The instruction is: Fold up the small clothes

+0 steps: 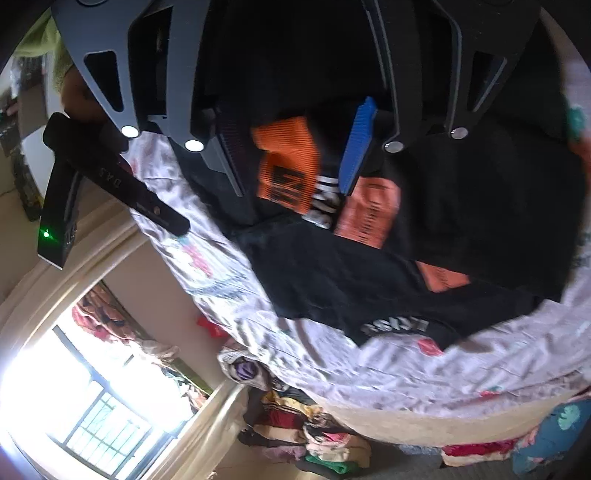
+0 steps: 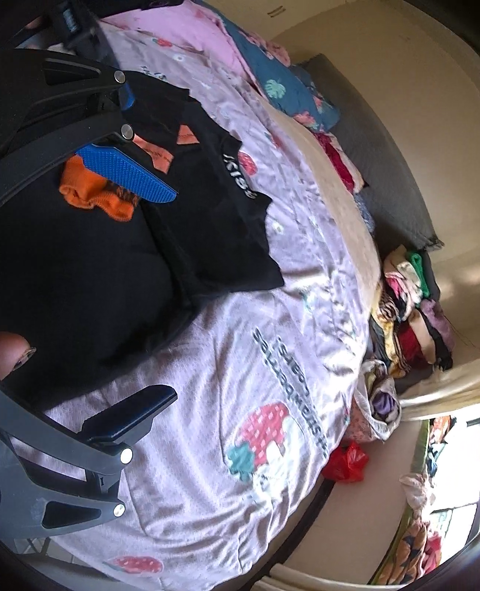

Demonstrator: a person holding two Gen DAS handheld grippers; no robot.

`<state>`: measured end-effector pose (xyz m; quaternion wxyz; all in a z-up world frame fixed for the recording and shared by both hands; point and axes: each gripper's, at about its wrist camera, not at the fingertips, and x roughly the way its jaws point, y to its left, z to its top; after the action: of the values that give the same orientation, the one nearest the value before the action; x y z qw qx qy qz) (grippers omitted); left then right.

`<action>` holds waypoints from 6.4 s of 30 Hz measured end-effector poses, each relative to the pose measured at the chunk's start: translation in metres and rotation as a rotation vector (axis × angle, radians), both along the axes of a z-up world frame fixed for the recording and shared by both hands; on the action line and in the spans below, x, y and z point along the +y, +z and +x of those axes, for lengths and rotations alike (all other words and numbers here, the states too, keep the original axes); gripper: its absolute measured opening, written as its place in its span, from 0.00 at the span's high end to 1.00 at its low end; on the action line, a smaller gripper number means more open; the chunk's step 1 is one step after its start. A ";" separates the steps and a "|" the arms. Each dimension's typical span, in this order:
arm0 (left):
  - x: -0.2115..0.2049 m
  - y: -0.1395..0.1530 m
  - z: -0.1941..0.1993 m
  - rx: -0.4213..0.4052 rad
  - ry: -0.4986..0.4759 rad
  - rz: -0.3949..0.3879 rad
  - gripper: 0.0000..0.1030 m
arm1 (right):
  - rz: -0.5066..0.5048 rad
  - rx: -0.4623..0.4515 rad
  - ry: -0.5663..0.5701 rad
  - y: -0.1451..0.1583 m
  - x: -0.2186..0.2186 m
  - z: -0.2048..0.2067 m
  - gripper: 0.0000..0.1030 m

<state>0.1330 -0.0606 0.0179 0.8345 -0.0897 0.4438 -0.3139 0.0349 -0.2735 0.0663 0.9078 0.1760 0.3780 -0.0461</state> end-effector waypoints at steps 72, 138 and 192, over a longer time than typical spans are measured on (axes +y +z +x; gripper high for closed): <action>0.103 -0.015 0.066 -0.019 0.299 0.135 0.78 | -0.246 -0.028 0.401 0.004 0.099 0.072 0.57; 0.103 -0.012 0.054 0.013 0.289 0.234 0.09 | -0.187 -0.027 0.408 -0.002 0.128 0.044 0.04; 0.083 0.030 -0.029 -0.103 0.306 0.206 0.09 | -0.170 -0.179 0.358 0.061 0.083 -0.032 0.04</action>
<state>0.1036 0.0222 0.0483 0.8989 -0.0541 0.4116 -0.1404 0.0030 -0.1908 0.1274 0.9430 0.0322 0.3159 0.0999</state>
